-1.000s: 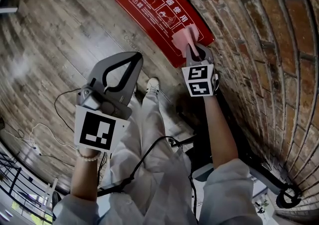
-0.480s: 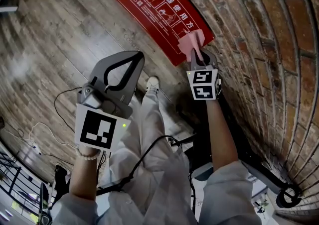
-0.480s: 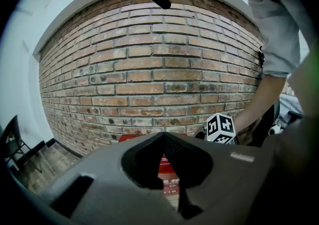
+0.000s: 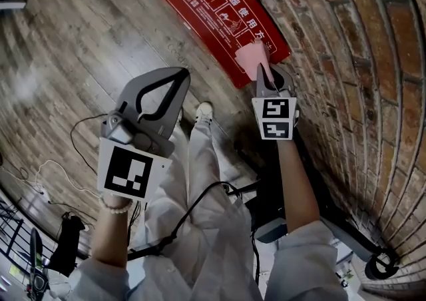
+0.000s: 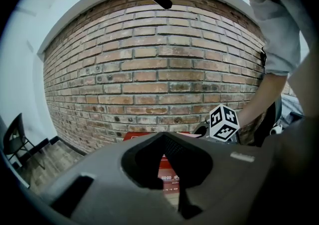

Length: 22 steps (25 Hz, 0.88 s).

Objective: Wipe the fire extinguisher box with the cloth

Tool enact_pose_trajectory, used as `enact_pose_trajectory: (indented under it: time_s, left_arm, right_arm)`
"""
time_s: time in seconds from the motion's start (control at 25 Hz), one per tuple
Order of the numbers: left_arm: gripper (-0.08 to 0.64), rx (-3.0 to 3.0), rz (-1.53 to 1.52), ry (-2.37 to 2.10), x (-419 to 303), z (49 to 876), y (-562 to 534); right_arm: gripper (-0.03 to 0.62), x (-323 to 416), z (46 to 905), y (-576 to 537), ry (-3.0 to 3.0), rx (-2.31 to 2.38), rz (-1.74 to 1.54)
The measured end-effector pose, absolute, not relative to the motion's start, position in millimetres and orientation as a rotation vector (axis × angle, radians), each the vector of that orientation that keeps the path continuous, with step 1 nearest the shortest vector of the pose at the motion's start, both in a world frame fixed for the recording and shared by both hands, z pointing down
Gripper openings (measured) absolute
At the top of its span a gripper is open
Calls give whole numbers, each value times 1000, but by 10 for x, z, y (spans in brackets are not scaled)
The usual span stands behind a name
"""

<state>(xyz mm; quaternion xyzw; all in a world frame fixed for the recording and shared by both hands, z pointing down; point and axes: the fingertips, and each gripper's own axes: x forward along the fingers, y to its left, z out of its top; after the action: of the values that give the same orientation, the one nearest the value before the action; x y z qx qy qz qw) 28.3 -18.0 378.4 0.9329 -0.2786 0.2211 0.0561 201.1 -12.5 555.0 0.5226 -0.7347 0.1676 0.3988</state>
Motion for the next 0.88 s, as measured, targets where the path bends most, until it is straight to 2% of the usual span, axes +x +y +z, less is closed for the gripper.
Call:
enact_pose_trajectory:
  time_s: [0.4,0.88]
  left_arm:
    - [-3,2790,656,-933,-113,3792,-221]
    - [-3,2728,652,-1020,-574,3900,-298]
  right_arm:
    - [17,1180,5268,-626,-2028,1235,350]
    - [17,292,5420,-1415,-2112,1109,274]
